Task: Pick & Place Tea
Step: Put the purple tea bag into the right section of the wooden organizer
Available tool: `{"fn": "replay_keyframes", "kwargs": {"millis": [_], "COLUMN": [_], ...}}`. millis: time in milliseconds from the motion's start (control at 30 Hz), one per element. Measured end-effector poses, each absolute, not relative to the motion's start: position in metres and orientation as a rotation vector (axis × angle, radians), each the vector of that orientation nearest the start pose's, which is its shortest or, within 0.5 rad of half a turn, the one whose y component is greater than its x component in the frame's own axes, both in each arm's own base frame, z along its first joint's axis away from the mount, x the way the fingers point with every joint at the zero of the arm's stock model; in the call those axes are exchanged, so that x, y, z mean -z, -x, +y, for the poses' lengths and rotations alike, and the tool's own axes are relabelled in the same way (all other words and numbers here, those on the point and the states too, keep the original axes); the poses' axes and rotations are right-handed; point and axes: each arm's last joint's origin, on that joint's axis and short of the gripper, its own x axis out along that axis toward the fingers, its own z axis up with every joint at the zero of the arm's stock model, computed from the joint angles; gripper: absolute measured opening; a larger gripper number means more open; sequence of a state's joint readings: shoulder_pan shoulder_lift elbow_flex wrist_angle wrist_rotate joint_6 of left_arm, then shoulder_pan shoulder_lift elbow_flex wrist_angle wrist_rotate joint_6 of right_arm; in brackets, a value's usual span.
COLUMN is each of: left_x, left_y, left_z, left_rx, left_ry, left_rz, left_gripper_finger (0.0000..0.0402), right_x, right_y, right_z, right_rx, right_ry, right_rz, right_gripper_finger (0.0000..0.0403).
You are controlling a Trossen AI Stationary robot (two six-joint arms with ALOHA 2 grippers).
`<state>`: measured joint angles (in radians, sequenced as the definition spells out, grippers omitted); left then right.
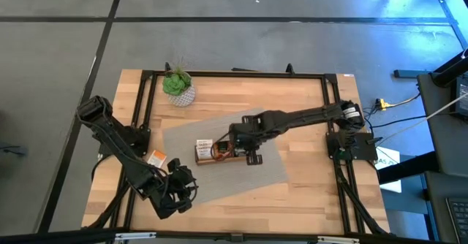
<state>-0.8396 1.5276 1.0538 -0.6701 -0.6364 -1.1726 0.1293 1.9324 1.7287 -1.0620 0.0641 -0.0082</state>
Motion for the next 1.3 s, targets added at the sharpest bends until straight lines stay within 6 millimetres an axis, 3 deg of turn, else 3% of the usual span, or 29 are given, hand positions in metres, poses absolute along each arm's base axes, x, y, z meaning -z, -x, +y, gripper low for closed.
{"fn": "replay_keyframes", "kwargs": {"millis": [467, 733, 1100, 1300], "left_x": [-0.226, -0.226, -0.226, -0.226], "left_y": [-0.209, -0.209, -0.209, -0.209], "left_z": [-0.204, -0.204, -0.203, -0.203], "left_rx": [-0.312, -0.314, -0.323, -0.323], "left_ry": [0.313, 0.310, 0.306, 0.306], "left_rz": [0.791, 0.792, 0.778, 0.778], "left_gripper_finger": [0.0130, 0.0130, 0.0130, 0.0130], "right_x": [-0.210, -0.198, -0.197, -0.197], "right_y": [-0.388, -0.389, -0.388, -0.388], "right_z": [0.043, 0.041, 0.039, 0.042], "right_rx": [-0.092, -0.083, -0.003, -0.102], "right_ry": [0.118, 0.116, 0.173, 0.109], "right_rz": [1.273, 1.242, 1.244, 1.250], "right_gripper_finger": [0.0004, 0.0008, 0.0009, 0.0017]}}
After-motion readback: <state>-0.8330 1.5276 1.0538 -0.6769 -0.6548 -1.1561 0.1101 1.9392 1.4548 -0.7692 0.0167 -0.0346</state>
